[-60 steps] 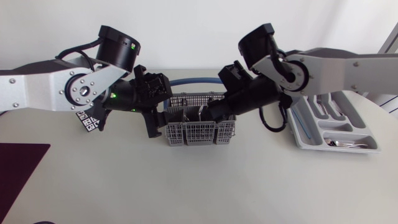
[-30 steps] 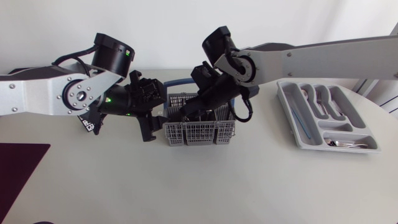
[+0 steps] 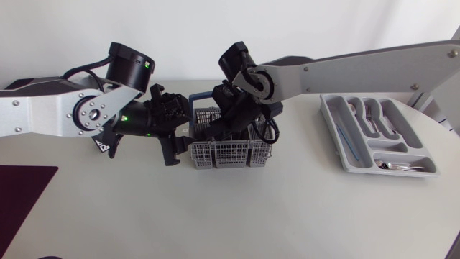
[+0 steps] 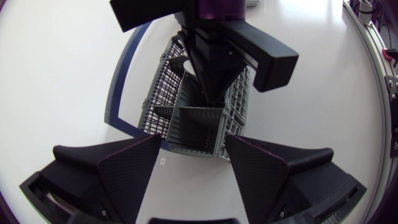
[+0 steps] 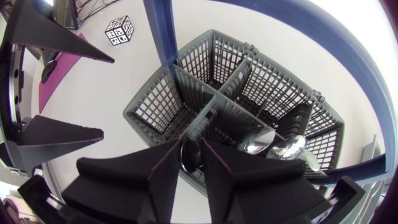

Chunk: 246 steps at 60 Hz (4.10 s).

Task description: Transfer all utensils from the basket to the drawer tray.

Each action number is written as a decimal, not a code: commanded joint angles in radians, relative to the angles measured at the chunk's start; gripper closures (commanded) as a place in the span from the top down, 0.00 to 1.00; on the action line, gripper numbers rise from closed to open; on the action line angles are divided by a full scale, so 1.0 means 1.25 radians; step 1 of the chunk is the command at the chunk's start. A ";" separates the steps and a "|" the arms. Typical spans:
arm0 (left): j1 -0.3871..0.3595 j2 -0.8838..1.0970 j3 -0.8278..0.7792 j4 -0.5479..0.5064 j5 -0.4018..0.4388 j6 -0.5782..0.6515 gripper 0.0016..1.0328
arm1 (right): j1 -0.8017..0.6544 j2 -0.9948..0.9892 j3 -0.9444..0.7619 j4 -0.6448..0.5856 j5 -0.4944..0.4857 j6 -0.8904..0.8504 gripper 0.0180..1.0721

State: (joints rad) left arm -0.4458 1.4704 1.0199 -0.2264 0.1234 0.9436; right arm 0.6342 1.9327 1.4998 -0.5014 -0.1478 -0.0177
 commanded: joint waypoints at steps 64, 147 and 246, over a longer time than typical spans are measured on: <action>-0.016 0.015 -0.016 0.012 0.006 0.008 0.71 | -0.021 -0.221 -0.025 -0.091 -0.152 0.067 0.06; -0.164 0.118 0.150 -0.029 -0.163 -0.176 0.71 | -0.890 -0.394 -0.483 0.161 0.178 -0.219 0.07; -0.293 0.451 0.669 -0.464 -0.450 -0.601 0.63 | -0.645 -0.428 -0.531 0.188 0.146 -0.082 0.60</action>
State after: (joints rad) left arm -0.7956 1.9736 1.8046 -0.7746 -0.4068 0.2371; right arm -0.1814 1.4025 0.8597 -0.2630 0.0364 -0.1486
